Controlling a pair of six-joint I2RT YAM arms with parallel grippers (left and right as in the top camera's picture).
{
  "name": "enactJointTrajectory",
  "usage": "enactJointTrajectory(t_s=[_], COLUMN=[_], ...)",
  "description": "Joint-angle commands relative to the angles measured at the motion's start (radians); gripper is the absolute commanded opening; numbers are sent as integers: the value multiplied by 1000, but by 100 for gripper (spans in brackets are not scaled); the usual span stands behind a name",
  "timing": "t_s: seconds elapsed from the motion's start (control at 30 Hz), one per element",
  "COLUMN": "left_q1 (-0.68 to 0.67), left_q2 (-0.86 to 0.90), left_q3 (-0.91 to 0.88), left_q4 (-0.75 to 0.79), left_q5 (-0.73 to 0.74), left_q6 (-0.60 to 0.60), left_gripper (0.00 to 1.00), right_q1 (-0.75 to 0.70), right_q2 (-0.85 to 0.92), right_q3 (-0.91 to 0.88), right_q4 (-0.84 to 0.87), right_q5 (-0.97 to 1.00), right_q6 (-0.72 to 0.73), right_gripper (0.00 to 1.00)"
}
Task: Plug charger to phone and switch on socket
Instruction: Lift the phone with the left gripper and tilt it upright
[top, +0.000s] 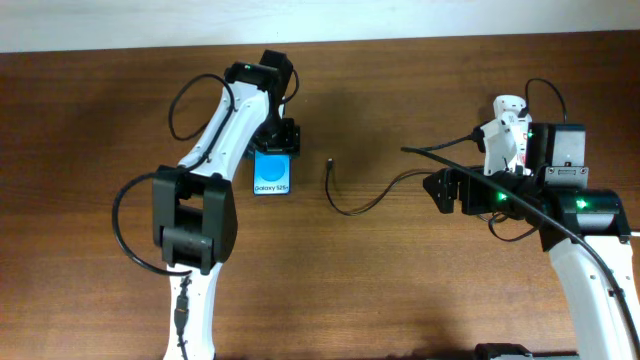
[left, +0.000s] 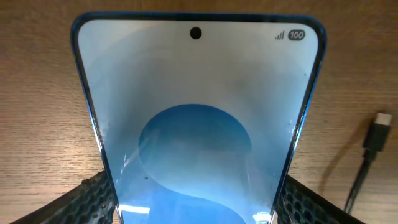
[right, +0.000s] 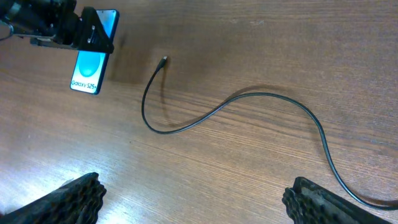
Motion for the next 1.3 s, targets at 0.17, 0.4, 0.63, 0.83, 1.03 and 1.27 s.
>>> enactJointTrajectory(t_s=[0.17, 0.4, 0.63, 0.83, 1.03, 1.27], left_q1=[-2, -1, 30, 81, 114, 116], left_q2=[-5, -5, -5, -5, -5, -5], left_q3=[87, 146, 223, 224, 224, 223], left_q4=[-30, -61, -127, -239, -352, -390], left_q5=[-6, 48, 243, 407, 698, 1010], left_q6=[-26, -105, -208, -425, -441, -432], left_gripper=[0, 0, 0, 0, 0, 0], right_q1=[9, 9, 9, 9, 9, 9], right_q2=[2, 2, 2, 2, 2, 2], right_q3=[21, 20, 21, 21, 20, 20], right_q4=[0, 0, 0, 0, 0, -4], right_q5=[-5, -8, -21, -21, -21, -21], right_q6=[-4, -3, 15, 15, 15, 15], right_gripper=[98, 98, 98, 98, 98, 98])
